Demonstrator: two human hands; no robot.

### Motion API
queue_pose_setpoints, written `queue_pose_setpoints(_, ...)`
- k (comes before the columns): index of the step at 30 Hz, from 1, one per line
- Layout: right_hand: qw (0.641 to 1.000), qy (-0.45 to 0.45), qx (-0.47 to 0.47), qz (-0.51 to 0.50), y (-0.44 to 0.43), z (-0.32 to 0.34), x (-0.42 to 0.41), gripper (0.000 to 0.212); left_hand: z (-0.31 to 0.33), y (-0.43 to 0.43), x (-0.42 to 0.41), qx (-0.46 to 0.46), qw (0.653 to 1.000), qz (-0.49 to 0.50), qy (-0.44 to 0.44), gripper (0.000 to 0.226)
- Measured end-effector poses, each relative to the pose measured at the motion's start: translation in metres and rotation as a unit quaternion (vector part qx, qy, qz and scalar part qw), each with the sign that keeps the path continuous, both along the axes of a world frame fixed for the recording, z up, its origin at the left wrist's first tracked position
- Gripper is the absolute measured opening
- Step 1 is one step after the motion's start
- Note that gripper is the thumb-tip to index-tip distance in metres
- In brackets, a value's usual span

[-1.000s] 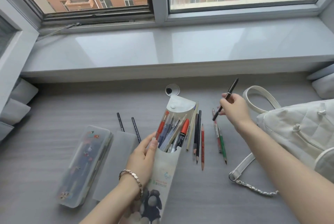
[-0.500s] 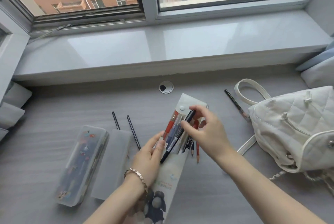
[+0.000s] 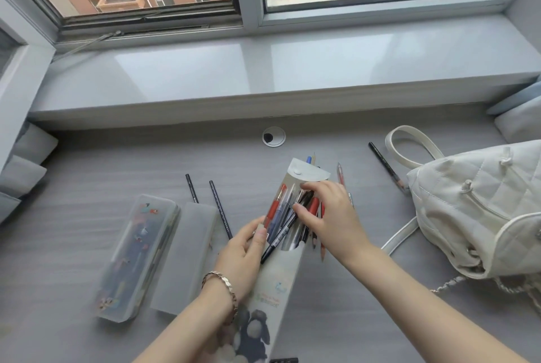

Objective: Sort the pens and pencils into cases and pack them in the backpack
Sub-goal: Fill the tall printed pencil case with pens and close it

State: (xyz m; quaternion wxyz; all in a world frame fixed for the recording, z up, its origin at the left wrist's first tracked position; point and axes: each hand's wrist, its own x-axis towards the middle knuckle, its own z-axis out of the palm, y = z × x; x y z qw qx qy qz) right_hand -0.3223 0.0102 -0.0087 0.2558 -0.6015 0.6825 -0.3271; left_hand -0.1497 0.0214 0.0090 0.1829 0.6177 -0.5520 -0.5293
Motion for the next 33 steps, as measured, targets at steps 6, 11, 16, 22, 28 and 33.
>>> queue_pose_setpoints(6,0.998,-0.040,0.019,-0.049,-0.001,0.003,-0.012,0.032,0.005,0.004,0.003,0.027,0.999,-0.015,-0.036,0.032)
queue_pose_setpoints(11,0.998,-0.038,0.015,-0.037,0.003,0.006,-0.013,0.031,0.001,0.006,0.002,0.018,0.998,-0.004,-0.066,0.027)
queue_pose_setpoints(16,0.995,-0.064,0.019,-0.073,0.008,0.006,-0.010,0.038,-0.001,0.004,0.004,0.024,0.993,-0.010,-0.112,0.027)
queue_pose_setpoints(22,0.990,-0.090,-0.002,-0.112,0.012,0.004,-0.005,0.044,0.004,0.008,0.001,0.029,0.992,-0.030,-0.119,0.028)
queue_pose_setpoints(28,0.987,-0.097,-0.038,-0.124,0.015,0.000,-0.004,0.039,0.004,0.008,0.001,0.031,0.992,-0.042,-0.115,0.026)
queue_pose_setpoints(33,0.974,-0.145,-0.087,-0.152,0.018,-0.004,-0.003,0.043,0.004,0.008,0.000,0.021,0.993,-0.037,-0.111,0.022)
